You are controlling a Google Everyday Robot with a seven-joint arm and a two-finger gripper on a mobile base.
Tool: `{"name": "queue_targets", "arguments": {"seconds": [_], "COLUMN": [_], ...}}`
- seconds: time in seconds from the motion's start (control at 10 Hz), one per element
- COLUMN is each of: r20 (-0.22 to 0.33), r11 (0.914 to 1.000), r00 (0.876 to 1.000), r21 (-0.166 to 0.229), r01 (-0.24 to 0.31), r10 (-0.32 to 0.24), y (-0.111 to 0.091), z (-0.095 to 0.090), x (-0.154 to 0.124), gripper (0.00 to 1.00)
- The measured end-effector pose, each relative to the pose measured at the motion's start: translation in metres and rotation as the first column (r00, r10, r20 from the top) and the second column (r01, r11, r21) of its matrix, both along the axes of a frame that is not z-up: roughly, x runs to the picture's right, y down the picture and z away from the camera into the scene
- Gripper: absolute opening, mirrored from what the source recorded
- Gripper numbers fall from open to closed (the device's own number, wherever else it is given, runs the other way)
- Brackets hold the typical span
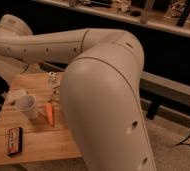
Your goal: Move the arm in a circular motion
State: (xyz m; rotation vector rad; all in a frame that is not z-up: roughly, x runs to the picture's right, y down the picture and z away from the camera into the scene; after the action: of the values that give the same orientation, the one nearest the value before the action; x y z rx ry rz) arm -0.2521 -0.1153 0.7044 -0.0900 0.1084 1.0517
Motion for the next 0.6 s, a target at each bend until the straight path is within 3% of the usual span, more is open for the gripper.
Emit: {"name": "queue_targets", "arguments": {"seconds": [0.3, 0.4, 0.6], "r20": [0.082, 0.092, 0.090], "r11": [0.9879, 0.9716, 0.9506], "r00": [0.988, 0.975, 0.965], "r21": [-0.067, -0.110, -0.169], "r01": [0.140, 0.210, 0.260], "r10": [-0.135, -0.200, -0.248], "y": [0.059, 0.093, 0.129], "z": [-0.011, -0.021, -0.030], "x": [-0.018, -0.003, 0.024], "gripper": [0.65, 0.65, 0.65]}}
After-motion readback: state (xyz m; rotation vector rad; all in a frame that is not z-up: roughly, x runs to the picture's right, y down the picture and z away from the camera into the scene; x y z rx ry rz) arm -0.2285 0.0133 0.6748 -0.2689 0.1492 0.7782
